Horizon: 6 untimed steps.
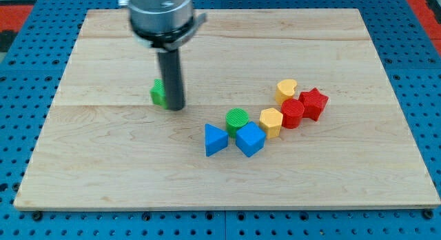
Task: Push the blue triangle into the yellow hexagon
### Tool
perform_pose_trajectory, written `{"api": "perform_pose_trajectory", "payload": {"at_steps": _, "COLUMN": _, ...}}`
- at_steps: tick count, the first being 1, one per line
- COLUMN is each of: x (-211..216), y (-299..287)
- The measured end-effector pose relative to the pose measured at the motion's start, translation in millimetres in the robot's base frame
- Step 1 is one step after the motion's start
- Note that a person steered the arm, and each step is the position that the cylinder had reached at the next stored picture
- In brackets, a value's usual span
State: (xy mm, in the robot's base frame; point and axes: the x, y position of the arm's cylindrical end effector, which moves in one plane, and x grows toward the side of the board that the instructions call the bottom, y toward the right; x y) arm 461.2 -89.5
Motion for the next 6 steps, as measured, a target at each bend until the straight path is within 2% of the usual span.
{"api": "perform_pose_trajectory", "payload": {"at_steps": 1, "x": 78, "y": -1}}
{"api": "perform_pose_trajectory", "payload": {"at_steps": 2, "x": 100, "y": 25}}
{"api": "perform_pose_trajectory", "payload": {"at_steps": 3, "x": 76, "y": 40}}
{"api": "perform_pose_trajectory", "payload": {"at_steps": 5, "x": 21, "y": 132}}
{"api": "perform_pose_trajectory", "payload": {"at_steps": 6, "x": 10, "y": 174}}
